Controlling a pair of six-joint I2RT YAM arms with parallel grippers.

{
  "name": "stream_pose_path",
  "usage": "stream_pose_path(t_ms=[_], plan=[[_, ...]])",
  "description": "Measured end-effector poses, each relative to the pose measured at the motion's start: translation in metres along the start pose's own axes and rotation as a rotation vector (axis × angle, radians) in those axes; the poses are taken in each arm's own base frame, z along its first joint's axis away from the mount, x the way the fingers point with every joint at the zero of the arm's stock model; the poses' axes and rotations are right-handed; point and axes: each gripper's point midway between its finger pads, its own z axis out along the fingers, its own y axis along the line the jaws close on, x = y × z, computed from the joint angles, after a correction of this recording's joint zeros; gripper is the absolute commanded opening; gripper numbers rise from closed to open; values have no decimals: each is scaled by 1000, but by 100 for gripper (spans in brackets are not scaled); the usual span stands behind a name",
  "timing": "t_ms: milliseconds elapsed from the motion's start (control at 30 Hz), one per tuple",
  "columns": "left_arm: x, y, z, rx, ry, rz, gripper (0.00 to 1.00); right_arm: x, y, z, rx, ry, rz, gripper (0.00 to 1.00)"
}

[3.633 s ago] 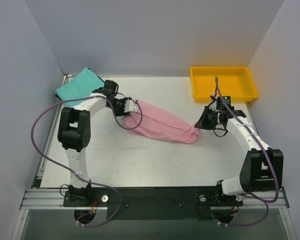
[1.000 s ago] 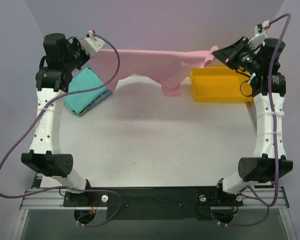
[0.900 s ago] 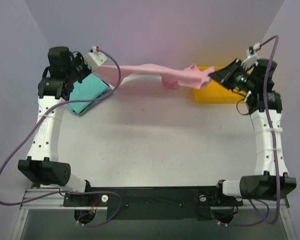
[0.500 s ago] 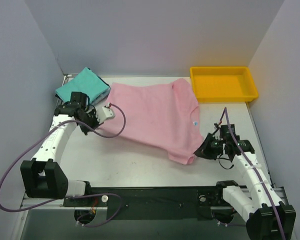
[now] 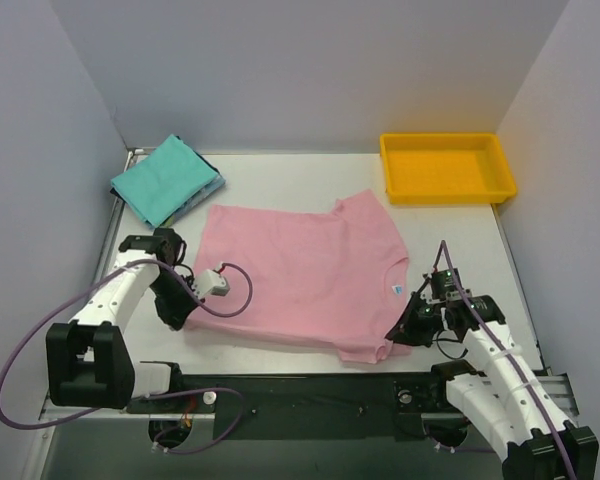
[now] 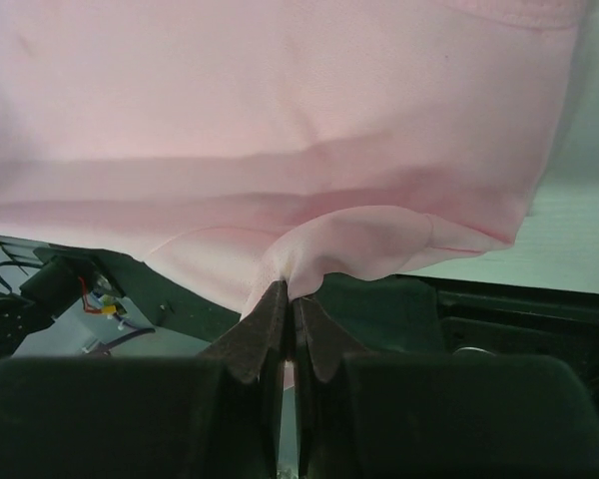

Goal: Fold and stack the t-shirts
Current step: Flatten out the tshirt, then fold the flattened tshirt in 1/3 of the way

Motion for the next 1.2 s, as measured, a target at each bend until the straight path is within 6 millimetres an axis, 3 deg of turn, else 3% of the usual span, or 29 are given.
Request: stream_pose_path(t_ms=[167, 300, 467, 633, 800, 833, 933, 1000, 1033, 1200], plan=[[-22, 25, -23, -102, -69, -1, 0, -24, 21, -13, 12, -10, -53, 0], [-47, 64, -27, -189, -129, -27, 0, -58, 29, 6, 42, 10, -92, 0], [-70, 112, -12, -236, -153, -50, 0, -91, 35, 27, 61, 32, -155, 0], [-72, 129, 3, -235, -134, -59, 0, -127, 50, 39, 30, 10, -221, 0], [-71, 137, 11, -234, -116, -58, 0, -138, 49, 51, 28, 35, -262, 0], [-71, 137, 11, -236, -113, -58, 8, -139, 49, 53, 32, 41, -269, 0], [-71, 143, 11, -246, -96, -66, 32, -143, 49, 56, 35, 49, -282, 21], [-72, 151, 6, -271, -89, -79, 56, -148, 50, 57, 40, 42, -296, 33], [-73, 155, 2, -285, -88, -86, 75, -151, 50, 57, 50, 33, -303, 37], [-79, 175, -22, -376, -89, -154, 78, -181, 39, 43, 163, -57, -308, 33]])
